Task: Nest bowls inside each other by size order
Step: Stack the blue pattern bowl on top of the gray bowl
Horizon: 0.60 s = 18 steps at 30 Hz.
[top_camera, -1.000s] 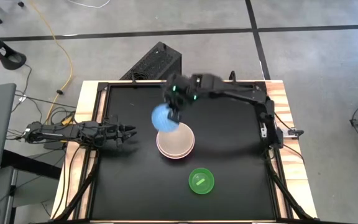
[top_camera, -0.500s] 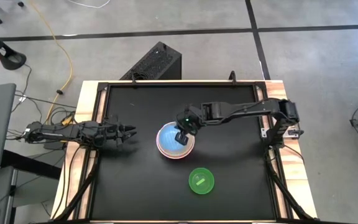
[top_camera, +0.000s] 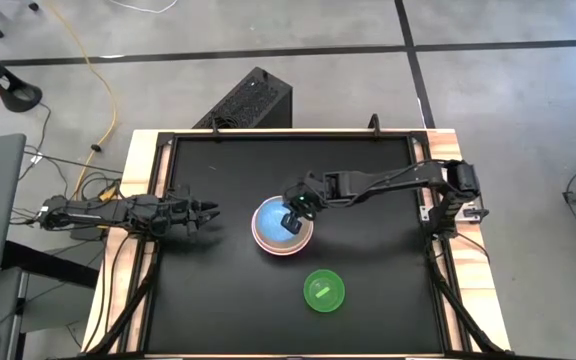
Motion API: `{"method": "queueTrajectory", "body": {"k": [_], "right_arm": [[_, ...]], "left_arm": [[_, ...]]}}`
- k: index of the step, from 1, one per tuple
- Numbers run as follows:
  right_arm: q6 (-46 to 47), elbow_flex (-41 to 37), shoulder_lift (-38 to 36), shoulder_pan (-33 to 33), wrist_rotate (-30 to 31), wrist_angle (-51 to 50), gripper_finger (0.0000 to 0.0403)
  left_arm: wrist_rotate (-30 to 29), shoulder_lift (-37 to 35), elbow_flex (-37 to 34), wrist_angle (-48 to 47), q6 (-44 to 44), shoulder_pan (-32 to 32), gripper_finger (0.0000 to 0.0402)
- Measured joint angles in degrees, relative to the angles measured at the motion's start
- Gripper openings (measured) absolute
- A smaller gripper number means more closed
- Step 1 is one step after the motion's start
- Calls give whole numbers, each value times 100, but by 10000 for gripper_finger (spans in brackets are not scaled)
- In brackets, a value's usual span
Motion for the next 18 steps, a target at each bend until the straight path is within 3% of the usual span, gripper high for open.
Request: {"method": "queueTrajectory", "body": {"k": [18], "right_arm": [[512,-537,0,-113,222,307,13]], "left_arm": [[-15,0,4,-29,50,0,128]]}}
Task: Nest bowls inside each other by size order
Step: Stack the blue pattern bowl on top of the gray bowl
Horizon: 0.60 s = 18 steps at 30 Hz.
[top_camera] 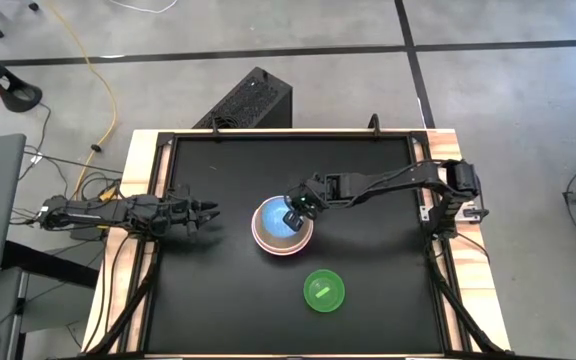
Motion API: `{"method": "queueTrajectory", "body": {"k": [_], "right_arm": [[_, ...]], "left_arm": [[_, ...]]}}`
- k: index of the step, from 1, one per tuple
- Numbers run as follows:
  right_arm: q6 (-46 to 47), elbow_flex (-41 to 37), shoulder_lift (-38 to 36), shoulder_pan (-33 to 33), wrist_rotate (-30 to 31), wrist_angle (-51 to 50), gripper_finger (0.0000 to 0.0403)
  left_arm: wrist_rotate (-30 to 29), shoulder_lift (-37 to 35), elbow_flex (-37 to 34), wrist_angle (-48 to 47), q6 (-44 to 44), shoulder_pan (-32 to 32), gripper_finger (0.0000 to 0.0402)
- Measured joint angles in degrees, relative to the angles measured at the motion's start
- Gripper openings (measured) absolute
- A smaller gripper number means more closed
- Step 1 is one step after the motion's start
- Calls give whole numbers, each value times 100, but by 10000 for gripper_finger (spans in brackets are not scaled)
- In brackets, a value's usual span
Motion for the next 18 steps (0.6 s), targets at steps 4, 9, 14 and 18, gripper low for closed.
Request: {"method": "queueTrajectory", "body": {"k": [4,9,14,18], "right_arm": [[15,4,14,14,-1,68,13],[23,9,258,14,-8,77,13],[28,43,371,5,-18,98,13],[32,45,387,9,-18,98,13]], "left_arm": [[0,0,0,0,0,0,128],[2,0,0,-1,-2,-2,128],[17,5,0,0,-12,-2,128],[29,31,0,-1,-15,0,128]]}}
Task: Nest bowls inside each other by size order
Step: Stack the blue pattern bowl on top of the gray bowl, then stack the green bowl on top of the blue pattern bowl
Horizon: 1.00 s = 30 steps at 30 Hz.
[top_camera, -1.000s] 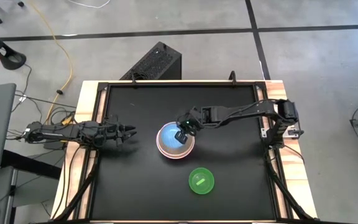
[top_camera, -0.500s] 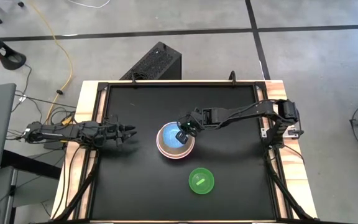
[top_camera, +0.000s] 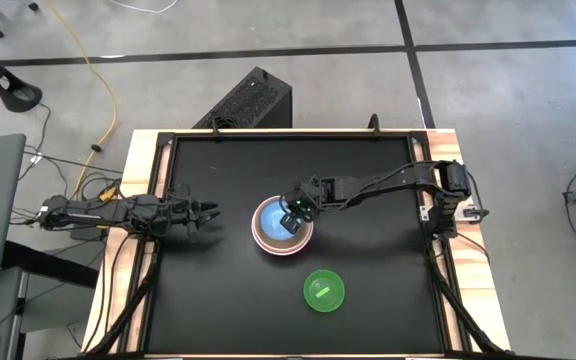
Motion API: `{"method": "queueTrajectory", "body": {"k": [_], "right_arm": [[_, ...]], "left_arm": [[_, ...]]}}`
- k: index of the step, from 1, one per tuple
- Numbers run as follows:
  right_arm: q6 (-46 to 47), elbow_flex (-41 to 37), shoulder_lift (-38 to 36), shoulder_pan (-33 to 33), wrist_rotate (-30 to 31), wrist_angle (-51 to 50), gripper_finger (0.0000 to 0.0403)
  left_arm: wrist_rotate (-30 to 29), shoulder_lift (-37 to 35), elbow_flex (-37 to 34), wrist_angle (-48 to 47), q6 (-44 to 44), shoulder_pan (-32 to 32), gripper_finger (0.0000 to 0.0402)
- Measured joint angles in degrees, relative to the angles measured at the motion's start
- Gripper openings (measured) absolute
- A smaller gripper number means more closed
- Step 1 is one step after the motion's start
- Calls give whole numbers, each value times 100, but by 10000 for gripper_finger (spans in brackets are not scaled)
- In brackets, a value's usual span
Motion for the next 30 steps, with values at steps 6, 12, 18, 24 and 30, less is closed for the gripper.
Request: {"method": "queueTrajectory", "body": {"k": [6,12,18,24,30], "right_arm": [[10,2,2,-1,-206,-13,39],[118,5,-32,1,-303,-29,95],[-41,317,-125,-49,-301,-446,123],[-73,1040,-128,0,-303,-1560,121],[16,1849,-130,550,-334,-2797,120]], "left_arm": [[-12,9,0,0,1,0,128],[-13,9,0,0,2,-2,128],[-14,9,0,12,-30,-2,128],[11,9,0,24,-42,0,128],[57,9,0,27,-42,-2,128]]}}
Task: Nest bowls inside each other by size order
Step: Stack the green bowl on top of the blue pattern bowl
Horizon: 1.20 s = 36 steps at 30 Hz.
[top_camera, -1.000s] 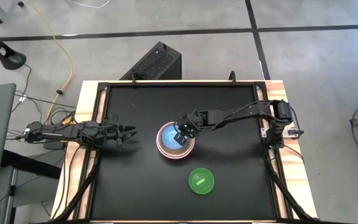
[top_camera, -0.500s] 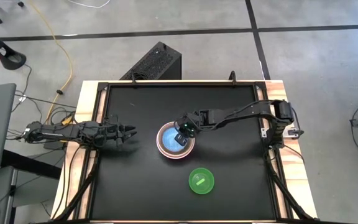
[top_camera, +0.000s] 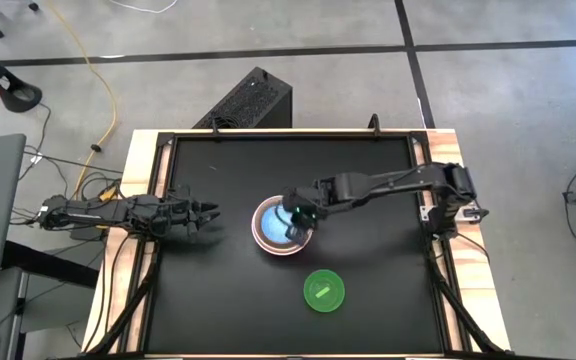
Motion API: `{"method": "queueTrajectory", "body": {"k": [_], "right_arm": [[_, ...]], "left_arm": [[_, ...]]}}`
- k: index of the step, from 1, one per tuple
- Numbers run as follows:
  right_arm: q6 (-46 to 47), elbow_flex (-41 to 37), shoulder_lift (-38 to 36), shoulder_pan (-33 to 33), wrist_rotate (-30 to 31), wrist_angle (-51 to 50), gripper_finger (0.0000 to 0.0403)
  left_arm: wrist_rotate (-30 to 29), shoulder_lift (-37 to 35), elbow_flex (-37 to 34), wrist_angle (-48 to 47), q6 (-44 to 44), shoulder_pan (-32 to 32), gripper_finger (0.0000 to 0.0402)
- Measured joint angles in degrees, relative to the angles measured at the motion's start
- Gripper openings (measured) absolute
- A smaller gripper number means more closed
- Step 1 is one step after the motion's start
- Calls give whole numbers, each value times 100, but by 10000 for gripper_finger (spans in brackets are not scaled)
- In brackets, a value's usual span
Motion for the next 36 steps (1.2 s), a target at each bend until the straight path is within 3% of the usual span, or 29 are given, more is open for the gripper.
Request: {"method": "queueTrajectory", "body": {"k": [8,11,16,22,30,36], "right_arm": [[787,234,5,1207,-395,-1223,120],[1453,-60,1,1540,-760,-1319,120],[2401,-697,-13,1938,-712,-1120,121],[3092,-1301,-10,2087,-627,-429,157],[3172,-1835,-17,2076,-542,-113,221],[3067,-1993,21,2076,-548,201,208]], "left_arm": [[1,0,0,2,24,0,128],[2,0,0,4,62,0,128],[1,0,0,4,63,0,128],[-46,0,0,5,62,0,128],[-49,0,0,2,59,1,128],[-52,0,0,-13,59,0,128]]}}
